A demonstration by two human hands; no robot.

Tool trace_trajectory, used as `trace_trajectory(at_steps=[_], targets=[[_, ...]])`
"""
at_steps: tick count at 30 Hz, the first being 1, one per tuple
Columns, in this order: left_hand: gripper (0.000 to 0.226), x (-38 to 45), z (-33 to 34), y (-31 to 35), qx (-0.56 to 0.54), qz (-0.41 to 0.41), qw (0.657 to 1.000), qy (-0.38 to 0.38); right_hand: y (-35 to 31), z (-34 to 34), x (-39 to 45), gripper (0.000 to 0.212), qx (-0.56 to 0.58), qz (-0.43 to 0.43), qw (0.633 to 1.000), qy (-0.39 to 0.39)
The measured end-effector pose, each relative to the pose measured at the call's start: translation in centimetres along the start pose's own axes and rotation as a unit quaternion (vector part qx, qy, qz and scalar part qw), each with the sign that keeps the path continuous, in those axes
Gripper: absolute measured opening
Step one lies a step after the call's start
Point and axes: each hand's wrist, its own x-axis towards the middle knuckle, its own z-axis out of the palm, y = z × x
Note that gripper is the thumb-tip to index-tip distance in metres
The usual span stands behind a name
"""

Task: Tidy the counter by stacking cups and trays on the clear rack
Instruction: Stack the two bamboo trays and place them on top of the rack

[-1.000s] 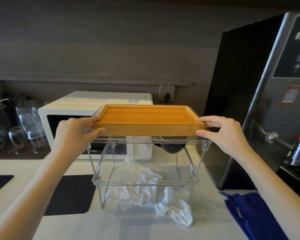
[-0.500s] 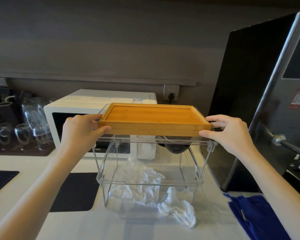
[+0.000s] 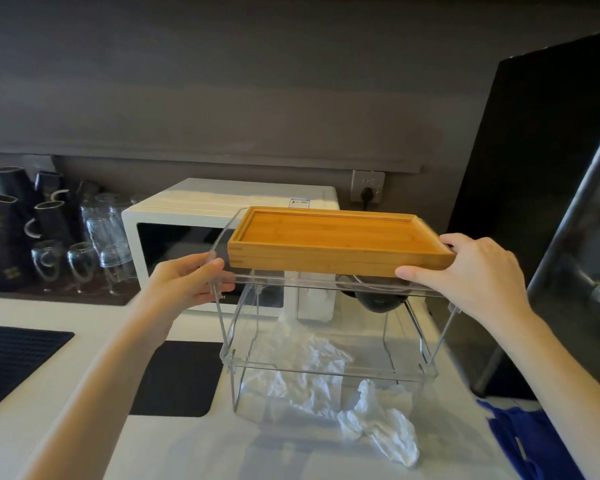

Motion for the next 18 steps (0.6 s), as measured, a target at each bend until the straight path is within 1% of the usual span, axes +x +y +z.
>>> trace_trajectory(at_steps=[5,11,18], targets=[[0.011,0.2,-0.4,-0.5,-0.015,0.014,1.0,-0.011,-0.4,0.4,0.5,0.094,-0.033,0.0,0.999,0.002],[0.012,0.4,-0.7,-0.5,-0.028,0.02,0.999,-0.025,-1.1,0.9,1.2,0.091,-0.034,-0.012,0.999,0.0],[0.014,0.5,-0.8,-0.6,-0.037,0.016,0.999,-0.024,-1.7,1.0,1.6,0.09,-0.035,-0.017,0.999,0.001]])
